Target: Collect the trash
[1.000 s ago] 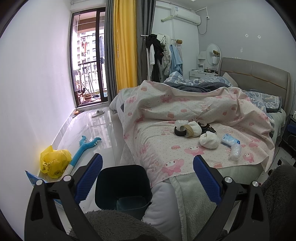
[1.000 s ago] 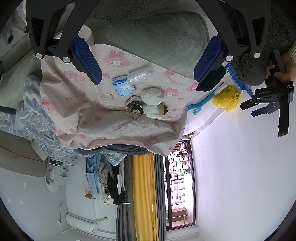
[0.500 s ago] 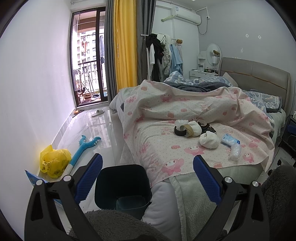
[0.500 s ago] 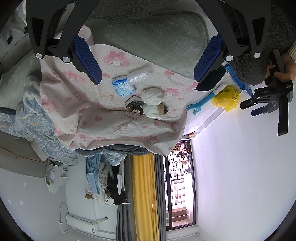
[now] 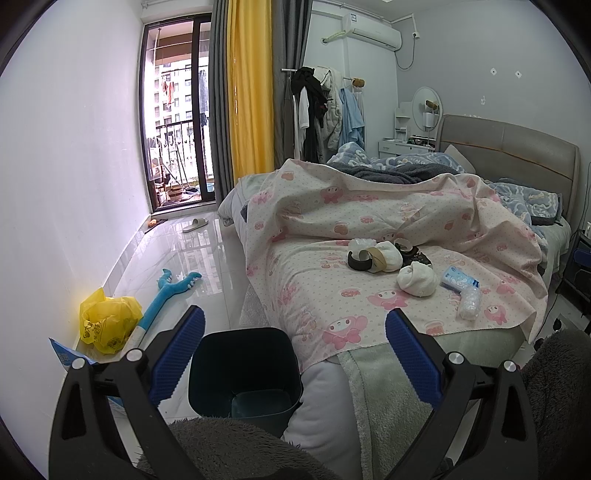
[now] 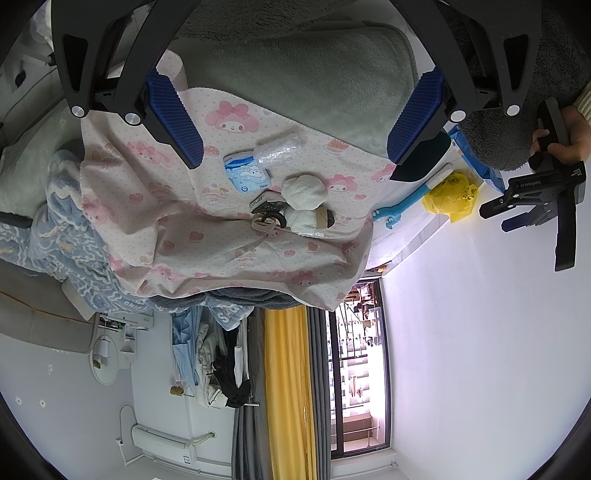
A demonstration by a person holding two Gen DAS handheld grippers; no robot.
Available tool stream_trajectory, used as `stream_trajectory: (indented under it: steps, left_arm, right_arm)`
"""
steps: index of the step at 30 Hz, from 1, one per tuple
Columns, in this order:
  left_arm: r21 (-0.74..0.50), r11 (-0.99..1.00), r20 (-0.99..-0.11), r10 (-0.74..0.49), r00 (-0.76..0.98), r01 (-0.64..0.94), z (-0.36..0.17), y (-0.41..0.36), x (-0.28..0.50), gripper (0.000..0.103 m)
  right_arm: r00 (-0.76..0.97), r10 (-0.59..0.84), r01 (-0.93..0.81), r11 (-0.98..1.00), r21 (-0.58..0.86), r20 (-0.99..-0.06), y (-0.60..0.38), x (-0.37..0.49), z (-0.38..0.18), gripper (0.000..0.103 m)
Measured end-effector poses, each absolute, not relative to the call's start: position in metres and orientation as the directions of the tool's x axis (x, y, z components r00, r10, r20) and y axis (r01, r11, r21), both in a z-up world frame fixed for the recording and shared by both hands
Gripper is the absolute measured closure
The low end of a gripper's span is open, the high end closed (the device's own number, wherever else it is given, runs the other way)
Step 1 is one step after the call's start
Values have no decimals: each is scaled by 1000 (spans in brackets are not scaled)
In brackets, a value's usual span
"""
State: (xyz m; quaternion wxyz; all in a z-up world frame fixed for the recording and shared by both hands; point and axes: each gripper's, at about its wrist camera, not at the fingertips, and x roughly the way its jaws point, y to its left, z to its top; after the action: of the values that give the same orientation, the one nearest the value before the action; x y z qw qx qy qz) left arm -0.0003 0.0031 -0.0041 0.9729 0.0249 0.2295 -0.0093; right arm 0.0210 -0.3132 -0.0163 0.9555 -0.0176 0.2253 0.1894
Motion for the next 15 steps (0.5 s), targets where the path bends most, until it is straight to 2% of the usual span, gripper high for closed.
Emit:
stream_trajectory:
  steps: [15]
  left_arm:
    - [41,999,-449,-7,894,29,-6,4,0,3]
  right_arm:
    - [827,354,-370,928,51,-438,-313,20,-16,3]
